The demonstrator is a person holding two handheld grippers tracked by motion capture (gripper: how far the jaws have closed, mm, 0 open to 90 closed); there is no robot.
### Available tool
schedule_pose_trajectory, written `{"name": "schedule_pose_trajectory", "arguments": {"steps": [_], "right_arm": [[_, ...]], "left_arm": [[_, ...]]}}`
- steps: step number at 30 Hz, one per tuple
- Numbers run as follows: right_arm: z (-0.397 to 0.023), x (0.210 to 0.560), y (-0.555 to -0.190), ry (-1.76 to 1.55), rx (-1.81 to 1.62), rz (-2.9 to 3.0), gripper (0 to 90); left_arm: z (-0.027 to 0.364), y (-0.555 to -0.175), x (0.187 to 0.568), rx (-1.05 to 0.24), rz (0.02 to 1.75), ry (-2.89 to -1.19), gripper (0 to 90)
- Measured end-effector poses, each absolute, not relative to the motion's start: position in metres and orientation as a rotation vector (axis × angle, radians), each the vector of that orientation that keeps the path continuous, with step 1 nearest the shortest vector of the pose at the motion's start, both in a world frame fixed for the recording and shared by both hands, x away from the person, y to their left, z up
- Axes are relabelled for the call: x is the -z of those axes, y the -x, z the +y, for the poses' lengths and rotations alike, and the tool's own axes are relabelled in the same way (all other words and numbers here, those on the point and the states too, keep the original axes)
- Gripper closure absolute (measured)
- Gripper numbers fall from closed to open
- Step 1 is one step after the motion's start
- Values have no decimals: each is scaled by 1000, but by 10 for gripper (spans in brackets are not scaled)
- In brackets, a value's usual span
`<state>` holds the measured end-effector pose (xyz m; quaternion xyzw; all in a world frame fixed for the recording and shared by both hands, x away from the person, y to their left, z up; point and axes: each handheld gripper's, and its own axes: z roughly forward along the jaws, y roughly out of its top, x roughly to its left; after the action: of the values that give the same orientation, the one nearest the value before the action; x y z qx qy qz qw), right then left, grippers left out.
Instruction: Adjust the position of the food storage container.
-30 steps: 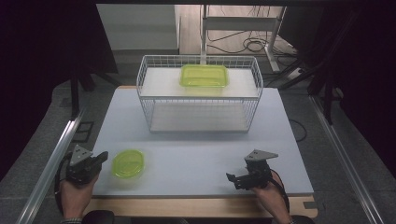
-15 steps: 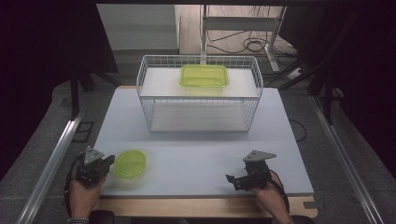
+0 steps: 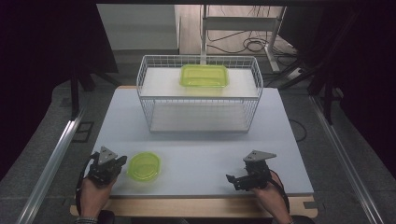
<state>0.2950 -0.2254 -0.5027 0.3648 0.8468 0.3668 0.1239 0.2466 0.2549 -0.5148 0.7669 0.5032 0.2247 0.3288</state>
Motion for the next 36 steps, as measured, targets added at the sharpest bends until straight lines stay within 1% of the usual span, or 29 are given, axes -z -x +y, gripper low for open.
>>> {"name": "schedule_pose_trajectory", "arguments": {"steps": [1, 4, 11, 13, 16, 20, 21, 23, 24, 36], "right_arm": [[-225, 503, -295, -1064, -1069, 2469, 31], [-226, 503, -295, -1060, -1068, 2468, 32], [-226, 502, -295, -1056, -1068, 2470, 32], [-226, 503, -295, -1059, -1070, 2471, 32], [-225, 503, -295, -1057, -1070, 2474, 34], [-225, 503, -295, -1060, -1074, 2472, 34], [-226, 503, -295, -1062, -1073, 2472, 34], [-226, 503, -295, -1064, -1073, 2471, 34], [-227, 504, -296, -1067, -1075, 2473, 34], [-229, 505, -297, -1071, -1081, 2472, 34]], "left_arm": [[255, -247, 515, -588, 1317, -2007, 899], [253, -245, 526, -465, 1275, -2095, 899], [236, -248, 531, -378, 1202, -2153, 899], [232, -250, 531, -367, 1190, -2160, 899], [214, -254, 531, -343, 1133, -2189, 899], [202, -258, 530, -324, 1102, -2193, 898], [193, -260, 530, -311, 1083, -2189, 898], [188, -261, 530, -309, 1070, -2194, 897], [180, -263, 530, -313, 1050, -2204, 897], [142, -268, 529, -265, 950, -2218, 893]]}}
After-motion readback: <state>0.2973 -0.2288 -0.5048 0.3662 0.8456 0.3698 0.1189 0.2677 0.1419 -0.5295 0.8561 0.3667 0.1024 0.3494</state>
